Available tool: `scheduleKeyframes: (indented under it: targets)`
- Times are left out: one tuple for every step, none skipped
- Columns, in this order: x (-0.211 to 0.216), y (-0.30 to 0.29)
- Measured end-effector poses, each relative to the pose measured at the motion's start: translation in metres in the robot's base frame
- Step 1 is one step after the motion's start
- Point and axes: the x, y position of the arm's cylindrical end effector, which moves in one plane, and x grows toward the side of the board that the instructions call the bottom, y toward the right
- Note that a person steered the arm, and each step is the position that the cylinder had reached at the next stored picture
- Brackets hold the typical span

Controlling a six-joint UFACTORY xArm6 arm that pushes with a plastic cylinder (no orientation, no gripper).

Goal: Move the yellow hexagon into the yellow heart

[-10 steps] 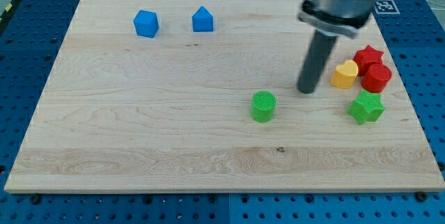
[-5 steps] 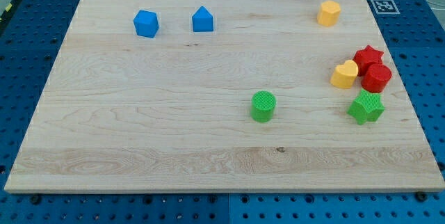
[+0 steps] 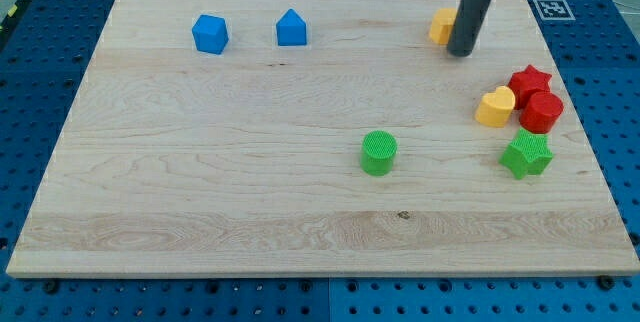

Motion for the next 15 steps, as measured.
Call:
scheduleKeyframes:
  targets:
    - [-0.033,0.011]
    - [-0.074,0.023]
    - [-0.1,0.023]
    - [-0.123,0.039]
    - [-0.157,0.038]
    - [-0.155,0.007]
    - [-0.129,-0.023]
    - [-0.08,-0.023]
    - [-0.052,-0.023]
    - [-0.073,-0.025]
    - [-0.092,0.011]
    - [-0.075,0.033]
    - [-0.035,0.032]
    - [-0.015,0.032]
    - [-0.035,0.032]
